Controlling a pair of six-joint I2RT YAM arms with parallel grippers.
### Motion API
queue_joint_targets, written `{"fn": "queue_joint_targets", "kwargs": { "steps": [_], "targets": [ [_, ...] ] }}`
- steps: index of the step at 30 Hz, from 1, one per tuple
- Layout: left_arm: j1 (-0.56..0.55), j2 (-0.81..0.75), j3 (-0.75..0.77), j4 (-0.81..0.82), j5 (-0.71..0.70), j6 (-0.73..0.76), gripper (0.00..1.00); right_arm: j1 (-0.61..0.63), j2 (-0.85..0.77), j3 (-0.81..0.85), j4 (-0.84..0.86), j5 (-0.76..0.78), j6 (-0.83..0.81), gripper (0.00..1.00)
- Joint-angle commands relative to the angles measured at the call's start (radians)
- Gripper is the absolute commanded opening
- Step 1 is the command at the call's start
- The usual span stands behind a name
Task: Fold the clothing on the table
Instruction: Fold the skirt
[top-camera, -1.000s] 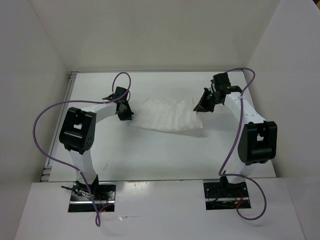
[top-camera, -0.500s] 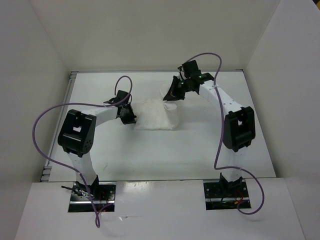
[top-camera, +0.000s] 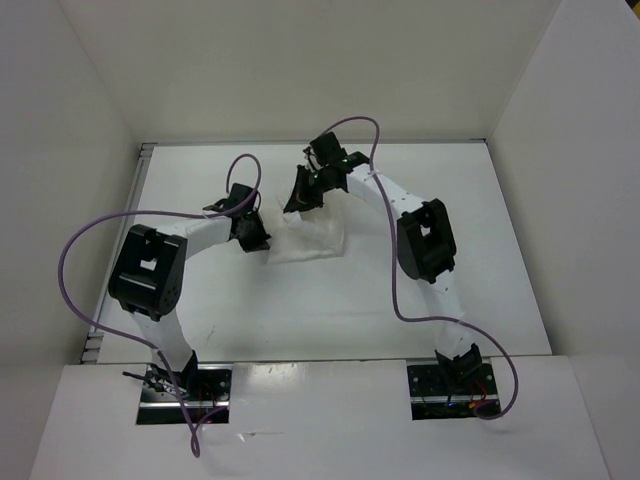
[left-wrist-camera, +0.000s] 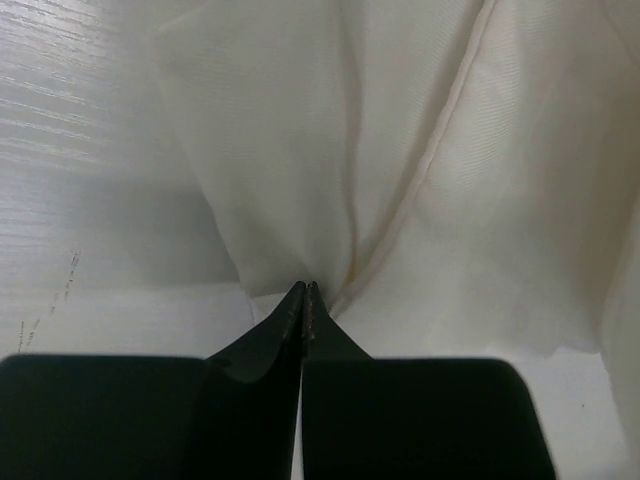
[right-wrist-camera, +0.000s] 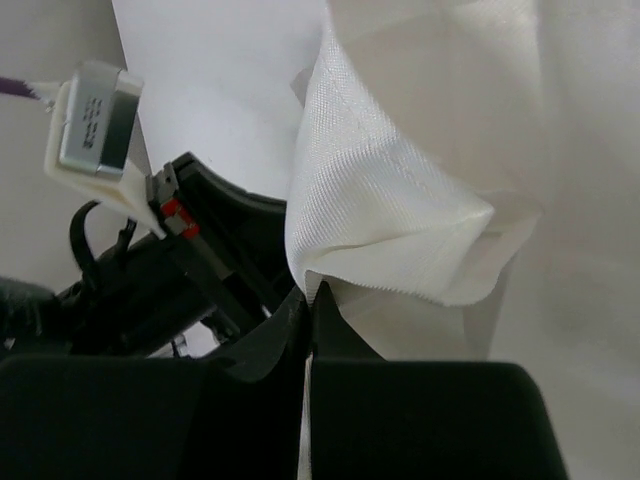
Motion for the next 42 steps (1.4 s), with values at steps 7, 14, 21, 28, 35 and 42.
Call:
{"fn": "queue_joint_targets", "kwargs": {
  "steps": [7, 14, 21, 28, 35, 42],
  "targets": [
    [-0.004, -0.065, -0.005, -0.007, -0.001, -0.008, 0.00, 0.049, 0.144, 0.218, 0.004, -0.054, 0.022, 0.00],
    [-0.004, -0.074, -0.005, -0.025, -0.029, 0.001, 0.00, 0.067, 0.251, 0.353, -0.028, -0.087, 0.022, 0.00],
    [0.015, -0.094, 0.026, -0.053, -0.069, 0.012, 0.00, 0.087, 0.426, 0.587, -0.112, -0.292, 0.011, 0.09],
    [0.057, -0.183, 0.106, -0.137, -0.171, 0.067, 0.00, 0.105, 0.628, 1.124, -0.411, -0.402, 0.023, 0.41],
    [0.080, -0.380, 0.211, -0.205, -0.216, 0.156, 0.00, 0.105, 0.411, 1.120, -0.550, 0.019, -0.073, 0.43],
    [0.071, -0.320, 0.196, -0.036, 0.097, 0.240, 0.02, 0.055, 0.251, 1.071, -0.662, 0.550, -0.124, 0.40]
  ]
}}
